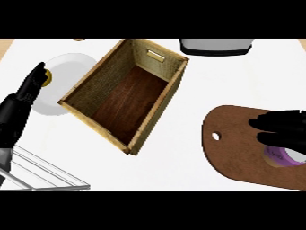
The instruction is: Pick the can from the cutting board and place it in the basket
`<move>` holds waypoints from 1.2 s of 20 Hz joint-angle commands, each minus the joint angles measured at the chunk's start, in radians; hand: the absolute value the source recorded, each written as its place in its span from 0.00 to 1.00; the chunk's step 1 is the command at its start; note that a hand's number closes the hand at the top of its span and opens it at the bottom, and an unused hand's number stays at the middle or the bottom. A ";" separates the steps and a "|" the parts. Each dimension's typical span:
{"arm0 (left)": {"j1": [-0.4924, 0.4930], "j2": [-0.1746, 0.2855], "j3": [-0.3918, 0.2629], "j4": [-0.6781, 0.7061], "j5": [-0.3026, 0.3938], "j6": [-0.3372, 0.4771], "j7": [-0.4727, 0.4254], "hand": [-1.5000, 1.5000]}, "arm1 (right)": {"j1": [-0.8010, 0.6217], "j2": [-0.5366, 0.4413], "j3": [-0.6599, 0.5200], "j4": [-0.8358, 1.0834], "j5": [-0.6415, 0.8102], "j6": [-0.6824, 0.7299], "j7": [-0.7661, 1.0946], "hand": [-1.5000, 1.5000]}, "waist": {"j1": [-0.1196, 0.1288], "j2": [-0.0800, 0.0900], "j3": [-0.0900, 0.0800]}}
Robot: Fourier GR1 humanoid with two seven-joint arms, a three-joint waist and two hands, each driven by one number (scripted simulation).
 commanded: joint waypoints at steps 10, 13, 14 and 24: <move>-0.075 -0.049 0.010 0.032 -0.030 -0.023 0.017 0.50 | -0.171 -0.197 0.017 0.202 0.150 0.578 -0.124 0.00 | 0.025 0.011 0.005; -0.081 -0.086 -0.018 0.022 -0.069 -0.004 0.041 0.50 | -0.204 -0.143 0.025 0.288 0.244 0.634 -0.156 0.00 | 0.024 0.010 0.005; -0.031 -0.084 -0.002 0.005 -0.062 -0.014 0.012 0.50 | -0.204 -0.111 0.024 0.281 0.295 0.639 -0.175 0.00 | 0.023 0.008 0.005; 0.004 -0.101 0.057 0.038 -0.066 -0.069 -0.027 0.50 | -0.202 -0.007 0.122 0.344 0.612 0.638 -0.355 0.00 | 0.013 0.006 0.005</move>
